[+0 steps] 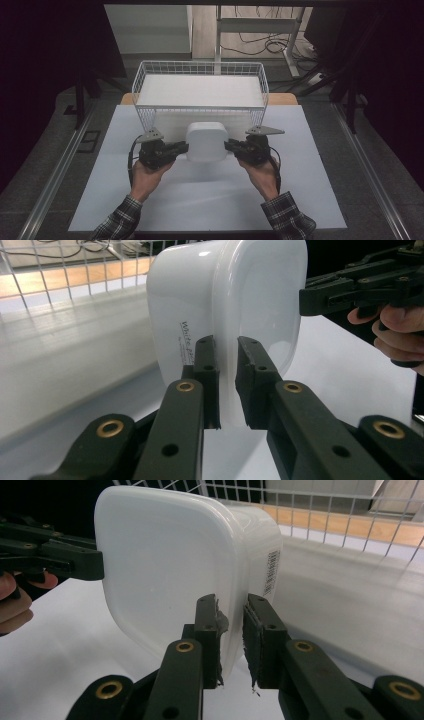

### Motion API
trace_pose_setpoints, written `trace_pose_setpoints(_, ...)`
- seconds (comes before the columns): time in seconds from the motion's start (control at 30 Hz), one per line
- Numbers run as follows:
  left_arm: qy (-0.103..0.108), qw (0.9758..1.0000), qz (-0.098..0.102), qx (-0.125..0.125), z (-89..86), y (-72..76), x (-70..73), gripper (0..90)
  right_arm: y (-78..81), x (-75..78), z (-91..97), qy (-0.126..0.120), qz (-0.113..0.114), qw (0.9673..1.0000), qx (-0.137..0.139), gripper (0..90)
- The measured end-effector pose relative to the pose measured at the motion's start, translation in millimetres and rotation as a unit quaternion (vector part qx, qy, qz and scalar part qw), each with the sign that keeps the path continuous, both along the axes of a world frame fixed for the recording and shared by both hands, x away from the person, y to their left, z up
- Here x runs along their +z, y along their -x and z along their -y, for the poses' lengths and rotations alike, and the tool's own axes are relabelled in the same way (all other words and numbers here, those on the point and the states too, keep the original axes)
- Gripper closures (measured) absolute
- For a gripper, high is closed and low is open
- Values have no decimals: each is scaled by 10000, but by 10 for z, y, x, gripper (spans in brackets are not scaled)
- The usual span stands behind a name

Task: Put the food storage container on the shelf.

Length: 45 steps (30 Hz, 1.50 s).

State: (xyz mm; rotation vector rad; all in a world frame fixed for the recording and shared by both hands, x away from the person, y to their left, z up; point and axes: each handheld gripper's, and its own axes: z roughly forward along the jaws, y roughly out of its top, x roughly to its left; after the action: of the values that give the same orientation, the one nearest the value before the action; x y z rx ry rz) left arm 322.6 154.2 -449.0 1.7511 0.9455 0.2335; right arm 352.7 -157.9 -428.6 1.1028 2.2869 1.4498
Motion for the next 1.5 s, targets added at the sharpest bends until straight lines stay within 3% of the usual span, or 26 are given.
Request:
trace_pose_setpoints(0.23, 102, 9999, -93, 39, -15, -231, -111, 802, -196, -50, -38, 29, 1, 9999, -115, 762)
trace_pose_setpoints(0.5, 79, 9994, -300, 147, -13, -429, -304, 798, -368, -199, -88, 147, -107, 9996, -236, 762)
trace_pose_setpoints(0.8, 114, 9980, -552, 285, 0, -554, -506, 791, -508, -379, -148, 301, -239, 9987, -335, 760)
trace_pose_setpoints(1.0, 145, 9973, -636, 352, -2, -603, -541, 785, -571, -425, -148, 204, -341, 9986, -348, 760)
trace_pose_setpoints(1.2, 12, 9981, -498, 352, 14, -618, -531, 768, -604, -429, -146, 116, -354, 9987, -351, 749)
trace_pose_setpoints(1.37, -183, 9977, -355, 542, 89, -647, -535, 704, -642, -461, -193, 239, -265, 9984, -434, 700)
trace_pose_setpoints(1.5, -263, 9970, -282, 673, 110, -681, -522, 663, -687, -471, -192, 149, -300, 9982, -488, 677)
